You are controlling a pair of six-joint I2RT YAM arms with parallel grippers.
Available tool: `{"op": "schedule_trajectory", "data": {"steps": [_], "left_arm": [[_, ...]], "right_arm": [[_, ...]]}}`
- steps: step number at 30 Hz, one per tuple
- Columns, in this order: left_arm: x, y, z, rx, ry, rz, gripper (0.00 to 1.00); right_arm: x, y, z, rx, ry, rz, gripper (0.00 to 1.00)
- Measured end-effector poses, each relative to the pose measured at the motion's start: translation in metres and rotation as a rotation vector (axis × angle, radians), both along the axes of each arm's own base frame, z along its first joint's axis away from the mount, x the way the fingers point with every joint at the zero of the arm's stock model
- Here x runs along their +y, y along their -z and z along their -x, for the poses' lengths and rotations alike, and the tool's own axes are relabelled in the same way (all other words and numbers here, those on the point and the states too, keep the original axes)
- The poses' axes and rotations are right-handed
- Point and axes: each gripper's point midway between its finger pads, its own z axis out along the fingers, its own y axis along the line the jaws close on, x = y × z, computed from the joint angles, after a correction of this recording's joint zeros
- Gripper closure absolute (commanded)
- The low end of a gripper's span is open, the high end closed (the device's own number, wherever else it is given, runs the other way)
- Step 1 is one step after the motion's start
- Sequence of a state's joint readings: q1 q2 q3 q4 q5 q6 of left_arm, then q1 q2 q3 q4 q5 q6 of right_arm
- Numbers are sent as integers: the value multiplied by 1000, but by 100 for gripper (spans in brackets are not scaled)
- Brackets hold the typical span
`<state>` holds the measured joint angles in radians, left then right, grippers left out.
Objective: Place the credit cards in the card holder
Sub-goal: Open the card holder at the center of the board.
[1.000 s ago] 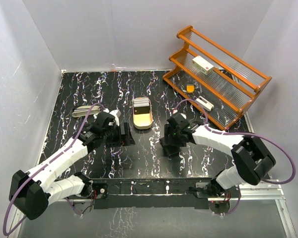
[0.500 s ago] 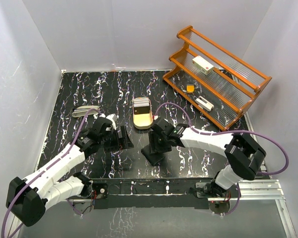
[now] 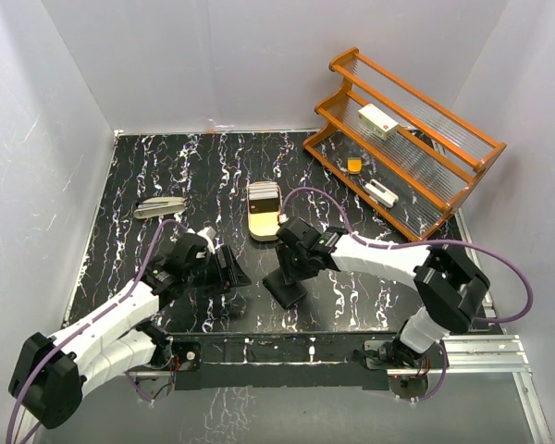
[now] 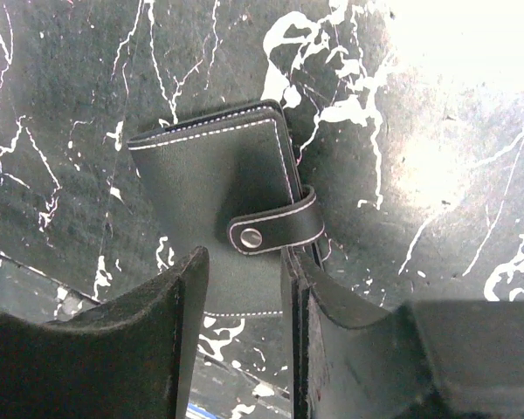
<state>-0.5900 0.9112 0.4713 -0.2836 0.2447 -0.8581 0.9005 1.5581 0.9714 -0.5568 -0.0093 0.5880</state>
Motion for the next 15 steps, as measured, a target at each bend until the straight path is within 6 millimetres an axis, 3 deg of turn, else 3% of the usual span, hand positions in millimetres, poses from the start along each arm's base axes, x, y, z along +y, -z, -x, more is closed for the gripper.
{"op": "schedule_trajectory", "data": {"steps": [10, 15], "left_arm": [[-14, 8, -1, 51, -2, 60, 34], [-19, 16, 1, 92, 13, 78, 36]], "right_arm": [[2, 18, -6, -2, -39, 47, 68], [-1, 21, -7, -27, -37, 50, 84]]}}
